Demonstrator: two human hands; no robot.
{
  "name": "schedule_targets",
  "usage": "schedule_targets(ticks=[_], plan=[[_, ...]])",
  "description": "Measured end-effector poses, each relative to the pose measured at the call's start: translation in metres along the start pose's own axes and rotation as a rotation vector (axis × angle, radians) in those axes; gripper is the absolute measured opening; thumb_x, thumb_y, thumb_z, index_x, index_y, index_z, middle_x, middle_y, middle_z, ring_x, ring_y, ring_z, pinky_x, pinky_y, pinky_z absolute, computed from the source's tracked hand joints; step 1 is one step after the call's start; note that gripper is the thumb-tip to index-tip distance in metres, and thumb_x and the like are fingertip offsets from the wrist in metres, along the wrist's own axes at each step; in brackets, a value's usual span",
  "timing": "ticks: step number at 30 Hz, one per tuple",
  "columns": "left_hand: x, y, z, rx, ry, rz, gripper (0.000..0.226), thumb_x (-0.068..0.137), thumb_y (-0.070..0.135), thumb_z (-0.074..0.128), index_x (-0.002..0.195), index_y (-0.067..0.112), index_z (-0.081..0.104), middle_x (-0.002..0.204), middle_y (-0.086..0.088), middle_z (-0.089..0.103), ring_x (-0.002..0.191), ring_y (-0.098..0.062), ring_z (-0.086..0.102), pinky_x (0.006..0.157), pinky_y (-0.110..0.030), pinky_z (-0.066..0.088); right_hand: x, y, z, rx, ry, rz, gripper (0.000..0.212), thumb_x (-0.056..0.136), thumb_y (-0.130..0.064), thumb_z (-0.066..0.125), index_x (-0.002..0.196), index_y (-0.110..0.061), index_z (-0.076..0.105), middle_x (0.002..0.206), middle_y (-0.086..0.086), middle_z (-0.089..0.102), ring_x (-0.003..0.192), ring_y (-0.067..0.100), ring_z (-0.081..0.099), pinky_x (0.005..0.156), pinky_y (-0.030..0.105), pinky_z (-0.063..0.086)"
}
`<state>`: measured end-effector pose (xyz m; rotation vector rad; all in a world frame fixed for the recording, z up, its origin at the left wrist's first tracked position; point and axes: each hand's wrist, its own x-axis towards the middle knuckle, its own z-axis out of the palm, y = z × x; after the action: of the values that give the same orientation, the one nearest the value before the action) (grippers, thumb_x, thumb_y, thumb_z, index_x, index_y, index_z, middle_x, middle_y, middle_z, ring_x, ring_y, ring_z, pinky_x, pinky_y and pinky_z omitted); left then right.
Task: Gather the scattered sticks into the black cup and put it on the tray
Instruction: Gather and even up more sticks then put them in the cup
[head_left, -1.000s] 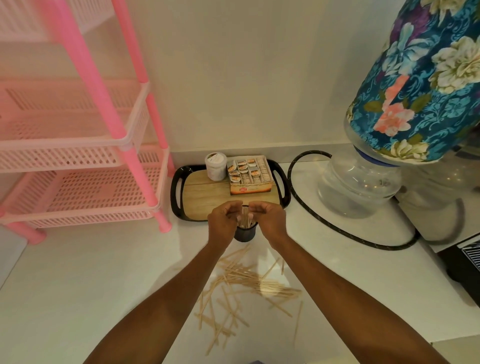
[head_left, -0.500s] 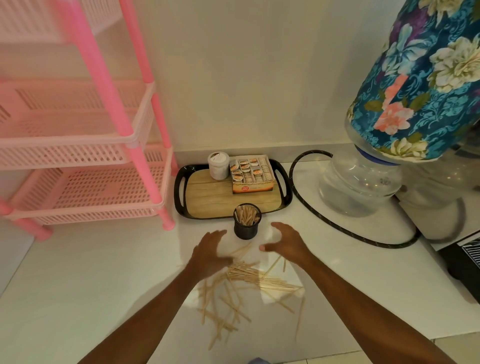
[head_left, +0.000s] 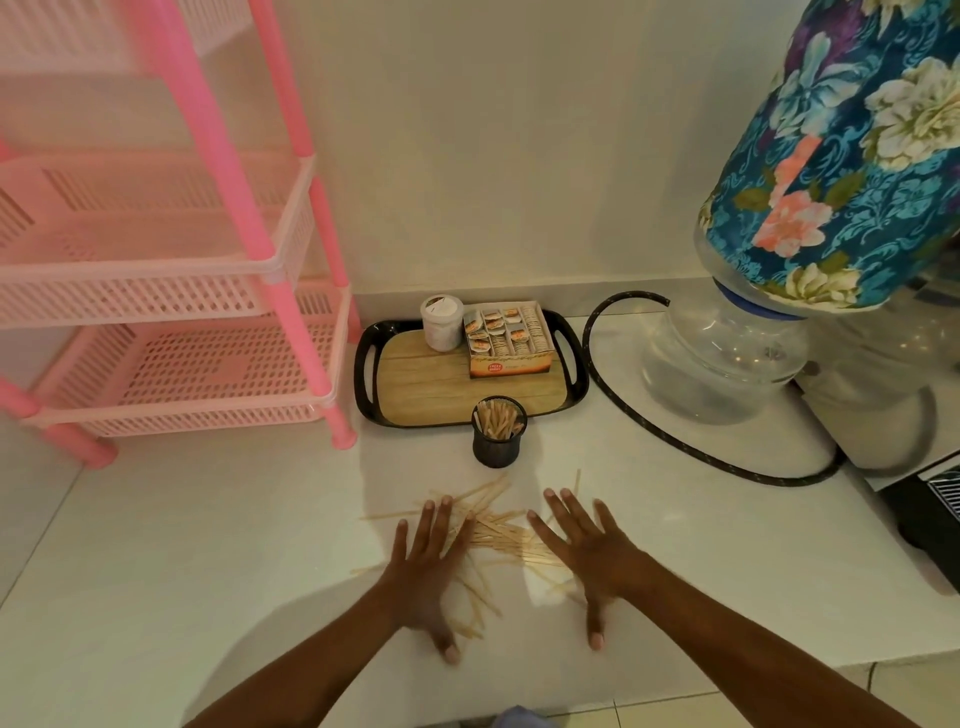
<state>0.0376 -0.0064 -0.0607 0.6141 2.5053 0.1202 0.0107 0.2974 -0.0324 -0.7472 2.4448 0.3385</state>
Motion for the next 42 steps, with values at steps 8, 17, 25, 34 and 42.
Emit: schedule_targets(ticks=[8,17,25,34,42], plan=[[0.019,0.007,-0.016,-0.040,0.248,-0.111,0.123,0.082,0.093,0.034,0.166,0.016,-0.014,0.165,-0.007,-0.034,0.162,-0.034,-0.020,0.130,-0.055,-0.006,0.003,0.003,-0.007,0.175,0.188,0.091,0.122,0.069,-0.099,0.007,0.164,-0.025,-0.015,0.164,0.010,-0.031,0.160,0.034,-0.013,0.129,0.056,0.004],[-0.002,0.018,0.015,-0.284,0.463,-0.561,0.124,0.079,0.099,0.011,0.168,0.014,0.001,0.175,-0.017,-0.014,0.162,-0.035,-0.017,0.132,-0.057,-0.004,0.000,-0.025,0.022,0.377,0.351,0.401,0.133,0.075,-0.102,0.023,0.165,-0.009,-0.010,0.171,0.019,-0.016,0.159,0.036,-0.015,0.130,0.054,0.001],[0.016,0.050,0.019,-0.212,0.395,-0.317,0.113,0.084,0.093,0.001,0.167,0.016,-0.012,0.172,-0.014,-0.027,0.159,-0.034,-0.028,0.133,-0.052,-0.007,0.020,-0.058,0.015,0.313,0.381,0.207,0.117,0.086,-0.094,0.015,0.164,-0.010,-0.011,0.169,0.012,-0.024,0.158,0.032,-0.020,0.129,0.052,-0.010],[0.011,0.034,0.022,-0.247,0.486,-0.222,0.107,0.089,0.089,-0.001,0.168,0.016,-0.003,0.174,-0.004,-0.019,0.162,-0.024,-0.020,0.134,-0.050,-0.001,0.018,-0.091,0.027,0.370,0.497,-0.022,0.140,0.066,-0.107,0.037,0.166,-0.018,-0.006,0.175,0.006,-0.012,0.161,0.026,-0.013,0.125,0.056,-0.004],[0.010,0.029,0.020,-0.267,0.451,-0.221,0.117,0.083,0.095,0.006,0.168,0.016,-0.002,0.173,-0.002,-0.017,0.163,-0.025,-0.015,0.134,-0.045,-0.006,0.025,-0.083,0.006,0.375,0.423,0.202,0.109,0.091,-0.087,0.019,0.165,-0.010,-0.003,0.169,0.014,-0.019,0.159,0.034,-0.015,0.130,0.055,-0.004]])
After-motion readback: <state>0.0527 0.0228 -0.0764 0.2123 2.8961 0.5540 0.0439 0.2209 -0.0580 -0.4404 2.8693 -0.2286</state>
